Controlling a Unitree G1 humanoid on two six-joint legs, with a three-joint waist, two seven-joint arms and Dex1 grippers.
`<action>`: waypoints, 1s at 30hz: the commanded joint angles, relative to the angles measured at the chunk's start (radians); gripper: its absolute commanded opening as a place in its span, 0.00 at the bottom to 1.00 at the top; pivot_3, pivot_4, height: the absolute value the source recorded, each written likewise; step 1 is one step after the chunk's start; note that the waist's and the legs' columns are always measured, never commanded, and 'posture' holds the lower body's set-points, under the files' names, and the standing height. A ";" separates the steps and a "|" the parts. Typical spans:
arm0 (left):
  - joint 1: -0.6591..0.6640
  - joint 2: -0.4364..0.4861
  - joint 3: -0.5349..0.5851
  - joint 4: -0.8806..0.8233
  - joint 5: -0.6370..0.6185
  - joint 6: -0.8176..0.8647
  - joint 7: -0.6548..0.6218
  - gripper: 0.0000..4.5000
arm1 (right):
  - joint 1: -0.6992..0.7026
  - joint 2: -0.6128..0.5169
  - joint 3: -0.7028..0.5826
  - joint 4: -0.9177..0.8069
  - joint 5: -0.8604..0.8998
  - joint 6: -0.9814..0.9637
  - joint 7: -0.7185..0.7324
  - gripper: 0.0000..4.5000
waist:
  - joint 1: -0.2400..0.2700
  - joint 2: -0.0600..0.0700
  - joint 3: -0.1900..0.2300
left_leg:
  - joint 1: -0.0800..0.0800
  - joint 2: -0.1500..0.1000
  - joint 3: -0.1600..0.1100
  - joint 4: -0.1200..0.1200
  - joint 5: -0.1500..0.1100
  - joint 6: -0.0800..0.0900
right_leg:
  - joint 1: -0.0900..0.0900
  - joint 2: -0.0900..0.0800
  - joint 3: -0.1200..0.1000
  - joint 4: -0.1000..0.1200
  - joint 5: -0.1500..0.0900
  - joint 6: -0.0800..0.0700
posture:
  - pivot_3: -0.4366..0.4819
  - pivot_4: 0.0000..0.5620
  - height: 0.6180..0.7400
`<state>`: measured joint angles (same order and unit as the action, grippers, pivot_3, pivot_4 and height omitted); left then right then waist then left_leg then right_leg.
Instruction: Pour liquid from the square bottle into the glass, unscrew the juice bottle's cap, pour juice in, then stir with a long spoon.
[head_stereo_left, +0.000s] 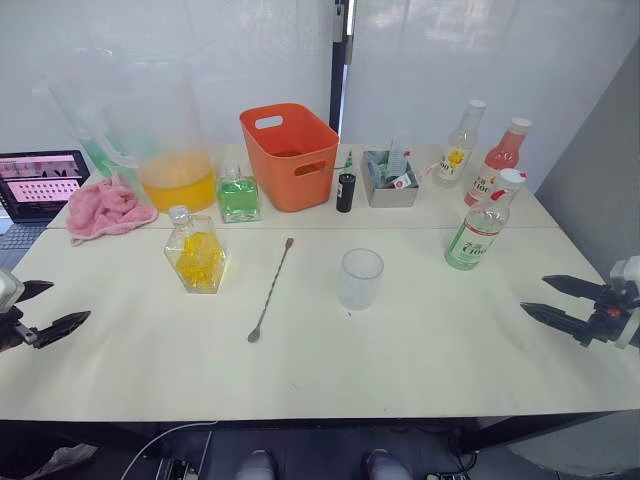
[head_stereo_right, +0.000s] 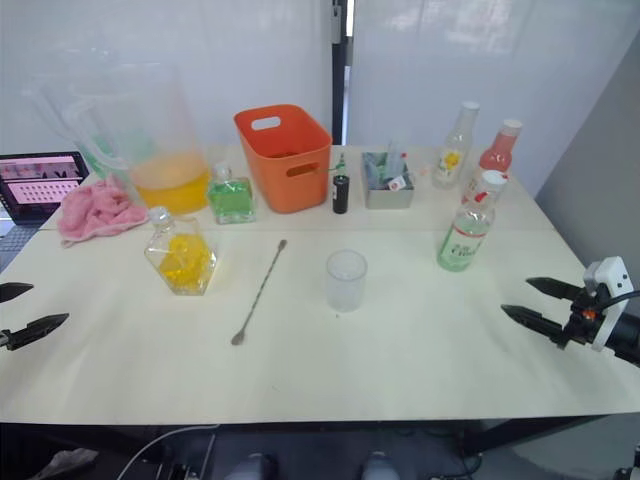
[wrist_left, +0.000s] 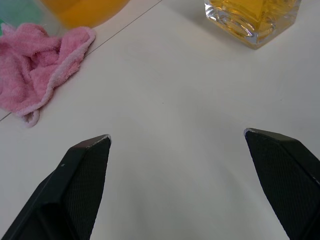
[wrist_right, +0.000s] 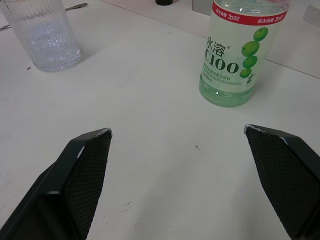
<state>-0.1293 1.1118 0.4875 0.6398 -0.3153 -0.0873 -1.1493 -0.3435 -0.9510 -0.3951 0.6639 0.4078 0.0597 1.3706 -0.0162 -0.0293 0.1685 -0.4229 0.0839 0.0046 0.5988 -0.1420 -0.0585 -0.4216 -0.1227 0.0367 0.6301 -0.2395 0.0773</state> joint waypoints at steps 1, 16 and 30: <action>-0.014 0.028 0.008 -0.018 -0.008 0.012 -0.012 1.00 | -0.002 -0.012 -0.025 -0.032 0.018 -0.016 -0.010 1.00 | 0.000 0.000 0.000 | 0.000 0.000 0.000 0.000 0.000 0.000 | 0.000 0.000 0.000 0.000 0.000 0.000 | 0.48 0.27 0.99; 0.187 -0.135 0.212 -0.442 -0.205 0.295 0.067 1.00 | -0.044 0.007 0.068 -0.449 0.165 0.345 -0.003 1.00 | -0.011 0.000 0.000 | 0.000 0.000 0.000 0.000 0.000 0.000 | 0.000 0.000 0.001 0.001 0.000 0.000 | 0.48 0.27 0.99; 0.437 -0.550 0.319 -1.019 -0.268 0.398 0.481 1.00 | -0.240 0.072 0.250 -0.730 0.239 0.515 -0.036 1.00 | 0.007 -0.006 0.001 | -0.003 0.001 -0.001 0.009 -0.001 0.001 | 0.000 0.002 0.004 0.000 0.000 -0.005 | 0.48 0.27 0.99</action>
<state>0.3022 0.5706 0.7776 -0.2980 -0.5660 0.3123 -0.7203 -0.5667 -0.8801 -0.1309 -0.0356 0.6152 0.5708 1.3384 -0.0096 -0.0349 0.1691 -0.4262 0.0849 0.0034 0.6082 -0.1428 -0.0582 -0.4211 -0.1200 0.0402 0.6300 -0.2392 0.0721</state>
